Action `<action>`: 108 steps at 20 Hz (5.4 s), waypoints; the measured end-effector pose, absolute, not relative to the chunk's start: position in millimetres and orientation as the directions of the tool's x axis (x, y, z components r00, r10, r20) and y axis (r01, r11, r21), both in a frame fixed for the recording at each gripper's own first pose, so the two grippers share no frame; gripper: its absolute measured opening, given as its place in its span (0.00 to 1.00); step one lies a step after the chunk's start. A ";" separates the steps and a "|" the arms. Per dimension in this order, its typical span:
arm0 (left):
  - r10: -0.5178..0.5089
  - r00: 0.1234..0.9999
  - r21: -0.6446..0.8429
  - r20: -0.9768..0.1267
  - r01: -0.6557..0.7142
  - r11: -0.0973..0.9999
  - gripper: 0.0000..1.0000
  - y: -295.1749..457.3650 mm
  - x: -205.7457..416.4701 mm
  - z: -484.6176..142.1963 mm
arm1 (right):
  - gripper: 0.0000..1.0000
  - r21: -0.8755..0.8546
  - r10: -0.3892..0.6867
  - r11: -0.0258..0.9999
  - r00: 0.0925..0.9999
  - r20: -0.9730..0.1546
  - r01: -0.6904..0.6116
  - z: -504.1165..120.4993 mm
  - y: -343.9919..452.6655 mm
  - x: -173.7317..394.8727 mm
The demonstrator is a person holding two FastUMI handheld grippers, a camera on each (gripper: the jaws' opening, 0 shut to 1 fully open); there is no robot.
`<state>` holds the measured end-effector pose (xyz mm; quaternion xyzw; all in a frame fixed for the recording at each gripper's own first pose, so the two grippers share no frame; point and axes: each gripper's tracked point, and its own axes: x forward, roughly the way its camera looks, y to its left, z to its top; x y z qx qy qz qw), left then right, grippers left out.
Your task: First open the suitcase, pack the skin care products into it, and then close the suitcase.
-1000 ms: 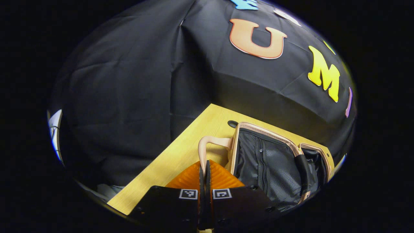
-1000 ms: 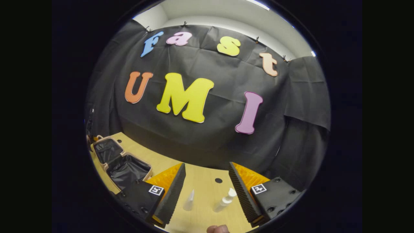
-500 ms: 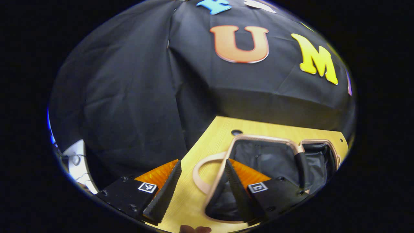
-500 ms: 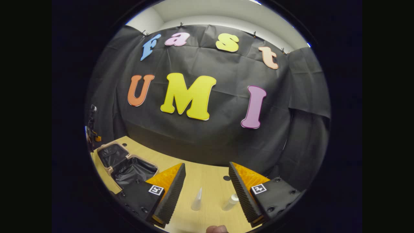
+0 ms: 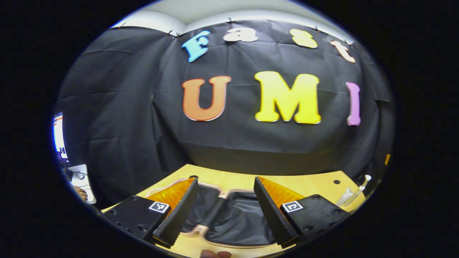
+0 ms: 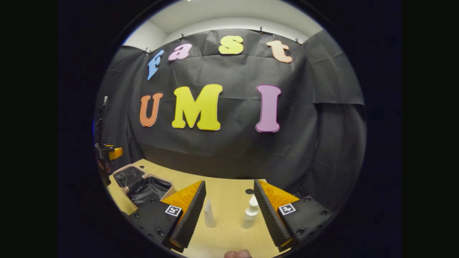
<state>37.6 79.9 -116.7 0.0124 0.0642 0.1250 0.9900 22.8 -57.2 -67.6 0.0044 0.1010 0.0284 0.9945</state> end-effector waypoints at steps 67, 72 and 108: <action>0.022 0.853 -0.002 -0.522 -0.028 1.000 0.44 -68.6 12.8 -235.7 | 0.51 0.116 0.218 0.976 0.758 -0.614 -0.186 -347.4 -106.3 129.2; 0.010 0.833 -0.021 -0.554 -0.026 0.999 0.44 1.2 10.9 -220.9 | 0.48 0.137 0.243 0.970 0.757 -0.606 -0.201 -314.1 -96.2 113.3; -0.250 0.062 -0.251 -0.966 -0.008 0.968 0.52 119.3 46.8 -388.3 | 0.48 0.299 0.449 0.893 0.722 -0.526 -0.337 -99.3 100.3 -12.2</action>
